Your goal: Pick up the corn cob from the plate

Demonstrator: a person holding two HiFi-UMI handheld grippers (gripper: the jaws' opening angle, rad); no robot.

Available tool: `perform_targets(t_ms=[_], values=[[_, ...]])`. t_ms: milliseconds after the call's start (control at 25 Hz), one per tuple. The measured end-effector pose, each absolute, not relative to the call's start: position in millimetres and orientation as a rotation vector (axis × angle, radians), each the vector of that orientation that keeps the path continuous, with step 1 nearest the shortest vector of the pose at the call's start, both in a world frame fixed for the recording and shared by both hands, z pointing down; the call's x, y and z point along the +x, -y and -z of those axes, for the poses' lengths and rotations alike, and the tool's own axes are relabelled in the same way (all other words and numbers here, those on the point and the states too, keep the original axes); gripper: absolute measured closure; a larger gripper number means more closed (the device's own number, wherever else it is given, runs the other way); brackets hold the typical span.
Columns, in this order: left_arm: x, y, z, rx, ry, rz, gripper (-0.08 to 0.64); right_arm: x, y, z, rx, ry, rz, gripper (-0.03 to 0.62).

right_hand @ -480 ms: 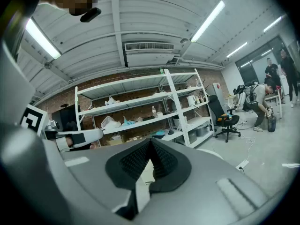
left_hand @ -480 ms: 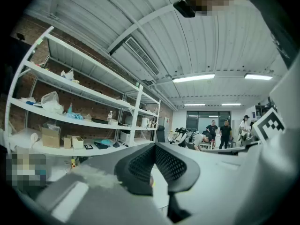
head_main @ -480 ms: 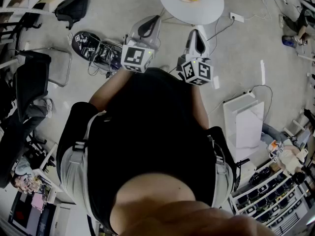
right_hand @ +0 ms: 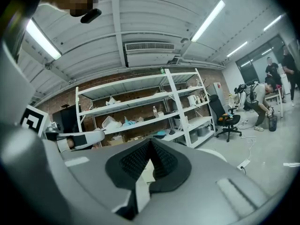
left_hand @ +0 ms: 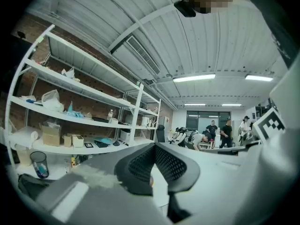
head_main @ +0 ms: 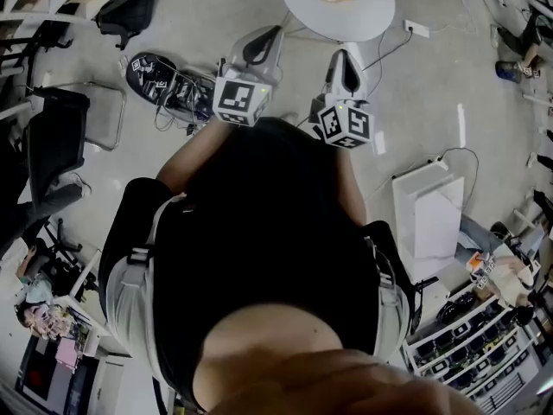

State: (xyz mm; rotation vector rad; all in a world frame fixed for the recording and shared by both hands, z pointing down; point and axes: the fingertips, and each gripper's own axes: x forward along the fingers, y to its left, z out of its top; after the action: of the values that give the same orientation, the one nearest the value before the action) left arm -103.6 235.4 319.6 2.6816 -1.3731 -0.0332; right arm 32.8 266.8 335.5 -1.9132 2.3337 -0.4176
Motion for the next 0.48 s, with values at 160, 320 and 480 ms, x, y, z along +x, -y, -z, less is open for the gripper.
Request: perform_targets(t_ms=[160, 320, 480], values=[[-108.2, -232.7, -317.7, 2.676, 1.374, 0.037, 0.554, 30.0, -264.0, -333.6, -1.913, -2.319, 0.432, 0.584], [-116.2, -231.9, -320.0, 2.677, 1.371, 0.040, 0.554, 22.7, -263.3, -335.7, -1.915, -2.309, 0.434, 0.584], [-120.7, -228.7, -319.2, 2.684, 1.357, 0.056, 0.554, 18.1, -259.1, -333.6, -1.927, -2.302, 0.415, 0.584]])
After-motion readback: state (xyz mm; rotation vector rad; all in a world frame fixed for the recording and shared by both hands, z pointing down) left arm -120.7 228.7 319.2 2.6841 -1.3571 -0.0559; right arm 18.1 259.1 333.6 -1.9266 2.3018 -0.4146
